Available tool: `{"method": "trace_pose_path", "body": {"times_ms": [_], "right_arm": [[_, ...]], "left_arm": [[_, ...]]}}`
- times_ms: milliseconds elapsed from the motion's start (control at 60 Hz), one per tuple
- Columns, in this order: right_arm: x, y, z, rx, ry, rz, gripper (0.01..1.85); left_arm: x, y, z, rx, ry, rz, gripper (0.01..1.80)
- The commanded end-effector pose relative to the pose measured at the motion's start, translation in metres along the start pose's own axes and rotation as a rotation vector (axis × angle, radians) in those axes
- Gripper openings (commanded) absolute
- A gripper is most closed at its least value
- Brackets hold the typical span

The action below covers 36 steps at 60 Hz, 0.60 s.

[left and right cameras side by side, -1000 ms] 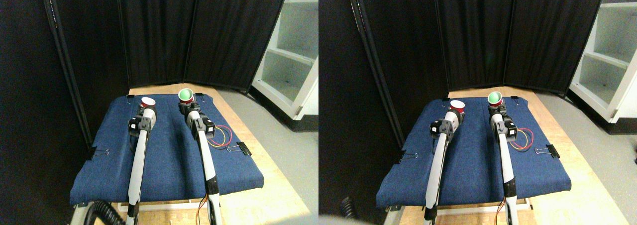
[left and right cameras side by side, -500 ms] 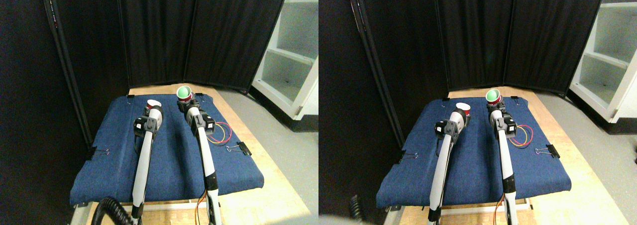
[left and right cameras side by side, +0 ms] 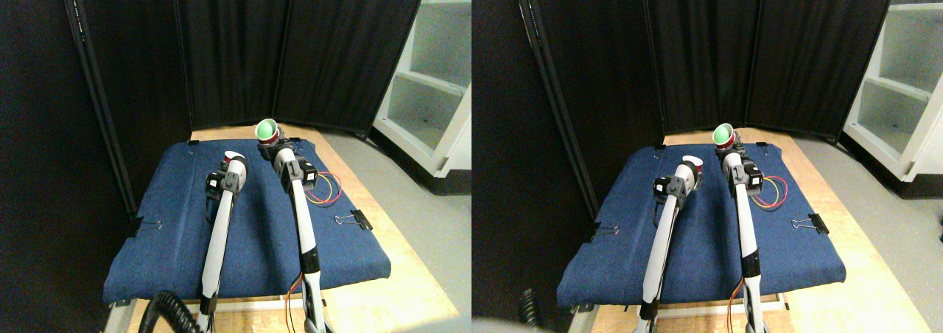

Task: Pour (bimanual)

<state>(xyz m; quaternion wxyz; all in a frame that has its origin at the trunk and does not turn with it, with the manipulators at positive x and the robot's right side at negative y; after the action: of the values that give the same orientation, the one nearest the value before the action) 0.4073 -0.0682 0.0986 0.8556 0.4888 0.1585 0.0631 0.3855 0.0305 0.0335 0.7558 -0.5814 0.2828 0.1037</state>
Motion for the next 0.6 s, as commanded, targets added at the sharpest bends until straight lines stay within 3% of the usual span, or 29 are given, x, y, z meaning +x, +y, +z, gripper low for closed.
{"method": "trace_pose_path", "body": {"times_ms": [17, 333, 500, 600], "right_arm": [[0.004, 0.005, 0.0, -0.038, -0.039, 0.018, 0.33], [0.011, 0.007, -0.005, -0.076, -0.029, 0.0, 0.34], [0.013, 0.008, -0.008, -0.085, -0.044, -0.026, 0.35], [0.013, 0.009, -0.007, -0.12, -0.027, -0.005, 0.37]], "left_arm": [[0.002, -0.01, -0.001, -0.01, 0.004, -0.027, 0.33], [0.002, -0.018, -0.002, 0.0, 0.014, -0.018, 0.33], [-0.004, -0.023, -0.006, 0.004, 0.064, -0.01, 0.33], [-0.005, -0.024, -0.007, 0.01, 0.062, -0.011, 0.33]]}}
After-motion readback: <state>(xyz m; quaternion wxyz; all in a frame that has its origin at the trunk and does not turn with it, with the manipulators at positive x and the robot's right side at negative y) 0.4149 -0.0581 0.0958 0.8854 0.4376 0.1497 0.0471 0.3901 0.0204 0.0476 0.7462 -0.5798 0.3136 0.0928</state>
